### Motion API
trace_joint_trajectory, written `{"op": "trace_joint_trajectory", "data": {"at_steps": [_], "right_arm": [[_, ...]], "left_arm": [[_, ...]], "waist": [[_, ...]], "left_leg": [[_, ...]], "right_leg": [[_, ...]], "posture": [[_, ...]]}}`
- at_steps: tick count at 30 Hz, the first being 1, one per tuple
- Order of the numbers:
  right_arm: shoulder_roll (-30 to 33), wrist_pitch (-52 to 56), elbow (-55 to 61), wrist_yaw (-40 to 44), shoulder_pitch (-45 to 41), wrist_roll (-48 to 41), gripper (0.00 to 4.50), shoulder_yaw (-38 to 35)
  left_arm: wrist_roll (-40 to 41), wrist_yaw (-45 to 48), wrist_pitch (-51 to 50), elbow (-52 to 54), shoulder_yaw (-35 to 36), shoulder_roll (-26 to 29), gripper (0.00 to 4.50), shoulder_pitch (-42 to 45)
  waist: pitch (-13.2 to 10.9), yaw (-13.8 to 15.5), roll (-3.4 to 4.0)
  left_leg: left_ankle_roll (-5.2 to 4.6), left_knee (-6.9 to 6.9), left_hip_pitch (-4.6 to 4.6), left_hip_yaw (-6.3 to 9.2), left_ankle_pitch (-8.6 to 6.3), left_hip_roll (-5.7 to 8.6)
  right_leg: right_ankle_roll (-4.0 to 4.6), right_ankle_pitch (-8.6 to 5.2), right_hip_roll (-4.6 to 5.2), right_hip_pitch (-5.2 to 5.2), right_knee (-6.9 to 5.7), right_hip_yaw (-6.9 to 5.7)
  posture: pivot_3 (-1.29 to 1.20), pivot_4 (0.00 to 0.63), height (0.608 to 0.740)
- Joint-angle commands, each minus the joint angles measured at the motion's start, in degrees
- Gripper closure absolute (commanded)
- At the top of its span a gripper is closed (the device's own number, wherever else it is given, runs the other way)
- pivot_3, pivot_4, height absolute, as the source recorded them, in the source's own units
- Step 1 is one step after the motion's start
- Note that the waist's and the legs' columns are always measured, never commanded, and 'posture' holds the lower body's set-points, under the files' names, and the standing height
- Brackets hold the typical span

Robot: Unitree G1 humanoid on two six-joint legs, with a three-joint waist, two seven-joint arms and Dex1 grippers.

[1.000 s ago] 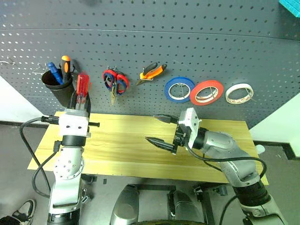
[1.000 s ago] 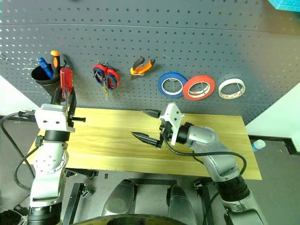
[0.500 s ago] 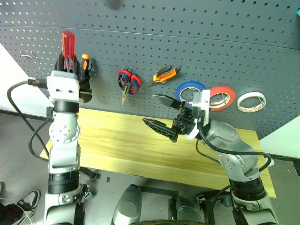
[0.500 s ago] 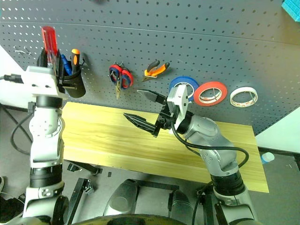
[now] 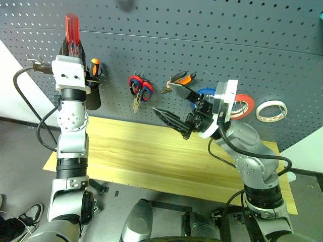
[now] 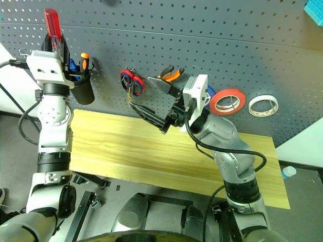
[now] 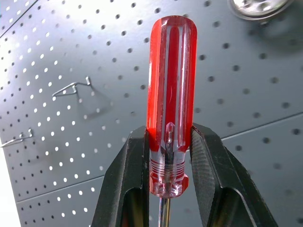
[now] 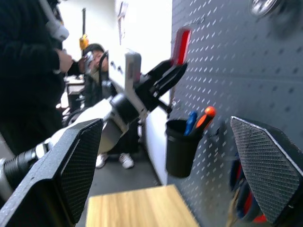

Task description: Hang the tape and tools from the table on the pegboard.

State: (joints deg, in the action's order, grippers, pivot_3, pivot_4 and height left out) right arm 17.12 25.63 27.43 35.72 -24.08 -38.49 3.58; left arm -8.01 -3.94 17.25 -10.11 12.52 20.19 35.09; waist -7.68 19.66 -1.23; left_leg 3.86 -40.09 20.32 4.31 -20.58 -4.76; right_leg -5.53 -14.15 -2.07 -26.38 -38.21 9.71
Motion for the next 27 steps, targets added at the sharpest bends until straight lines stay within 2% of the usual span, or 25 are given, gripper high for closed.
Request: {"op": "trace_joint_trajectory", "data": {"at_steps": [1, 6, 15, 27], "right_arm": [[-0.2, 0.4, 2.7, -0.9, -1.4, -1.8, 0.0, -1.2], [0.2, 1.0, 3.0, -1.3, -1.4, -2.5, 0.0, -1.0], [1.7, 3.3, 5.0, -2.9, -0.1, -4.0, 0.0, -1.9], [4.7, 8.3, 8.4, -5.7, 1.1, -7.4, 0.0, -3.1]], "left_arm": [[0.5, -1.3, 3.5, -3.2, 0.5, 1.1, 3.65, 3.5], [0.4, -2.2, 6.0, -7.6, 0.1, 1.0, 3.65, 5.4], [1.0, -4.8, 5.1, -8.3, 1.2, -0.6, 3.65, 0.0], [0.7, -8.8, 6.5, -12.3, 0.7, -1.9, 3.65, 0.0]], "waist": [[0.0, 0.0, 0.0], [0.0, -0.1, 0.01], [0.0, -0.2, 0.03], [0.0, -0.6, 0.05]], "left_leg": [[0.0, 0.0, 0.0, 0.02, 0.0, 0.0], [0.02, 0.0, 0.0, 0.06, 0.01, 0.0], [0.01, 0.01, 0.0, 0.12, 0.01, -0.01], [-0.06, 0.01, 0.0, 0.27, -0.02, -0.01]], "right_leg": [[0.0, 0.0, 0.0, 0.0, 0.0, -0.02], [0.02, 0.02, 0.0, 0.01, -0.01, -0.06], [0.04, 0.01, 0.0, 0.01, -0.05, -0.12], [0.12, -0.03, 0.0, 0.01, -0.13, -0.24]], "posture": [[0.37, 0.058, 0.677], [0.36, 0.067, 0.677], [0.33, 0.086, 0.677], [0.29, 0.112, 0.677]]}}
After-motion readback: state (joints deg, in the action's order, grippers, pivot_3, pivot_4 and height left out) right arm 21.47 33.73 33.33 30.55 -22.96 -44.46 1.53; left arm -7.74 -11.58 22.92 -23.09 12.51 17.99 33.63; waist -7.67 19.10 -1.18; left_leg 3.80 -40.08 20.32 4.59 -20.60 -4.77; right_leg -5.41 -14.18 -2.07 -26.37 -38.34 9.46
